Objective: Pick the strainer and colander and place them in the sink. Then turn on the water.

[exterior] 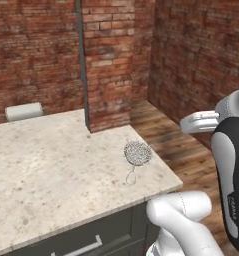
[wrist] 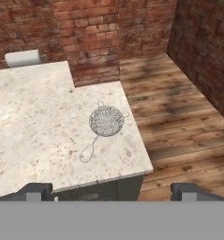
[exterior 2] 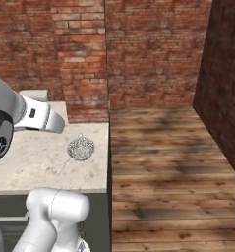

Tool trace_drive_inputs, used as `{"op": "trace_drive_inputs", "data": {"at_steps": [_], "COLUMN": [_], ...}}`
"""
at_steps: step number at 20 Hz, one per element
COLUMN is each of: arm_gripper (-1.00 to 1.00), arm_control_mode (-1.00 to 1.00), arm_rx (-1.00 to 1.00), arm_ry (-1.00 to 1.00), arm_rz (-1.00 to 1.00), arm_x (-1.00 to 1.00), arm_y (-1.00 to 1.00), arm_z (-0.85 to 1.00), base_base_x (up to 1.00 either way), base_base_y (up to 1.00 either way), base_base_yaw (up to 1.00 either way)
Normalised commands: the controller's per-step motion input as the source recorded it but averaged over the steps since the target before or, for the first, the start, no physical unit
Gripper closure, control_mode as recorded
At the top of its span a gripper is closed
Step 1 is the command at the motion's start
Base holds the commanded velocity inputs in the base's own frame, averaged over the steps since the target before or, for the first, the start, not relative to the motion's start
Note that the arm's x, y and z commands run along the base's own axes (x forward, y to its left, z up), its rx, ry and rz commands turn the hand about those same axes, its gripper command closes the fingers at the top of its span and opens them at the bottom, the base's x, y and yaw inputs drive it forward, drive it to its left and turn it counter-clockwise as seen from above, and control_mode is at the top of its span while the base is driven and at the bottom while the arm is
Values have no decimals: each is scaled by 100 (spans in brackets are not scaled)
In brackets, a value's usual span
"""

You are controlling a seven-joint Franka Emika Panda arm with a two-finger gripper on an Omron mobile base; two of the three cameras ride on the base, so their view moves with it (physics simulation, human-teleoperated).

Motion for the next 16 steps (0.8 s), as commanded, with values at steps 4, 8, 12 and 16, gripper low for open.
{"op": "trace_drive_inputs", "data": {"at_steps": [4,8,12,16], "arm_gripper": [-100,-100,-100,-100], "arm_control_mode": [100,100,100,100], "arm_rx": [0,0,0,0], "arm_ry": [0,0,0,0], "arm_rz": [0,0,0,0], "arm_x": [0,0,0,0], "arm_y": [0,0,0,0], "arm_z": [0,0,0,0], "base_base_x": [29,27,33,31], "base_base_y": [72,44,0,32], "base_base_yaw": [0,-4,0,-19]}}
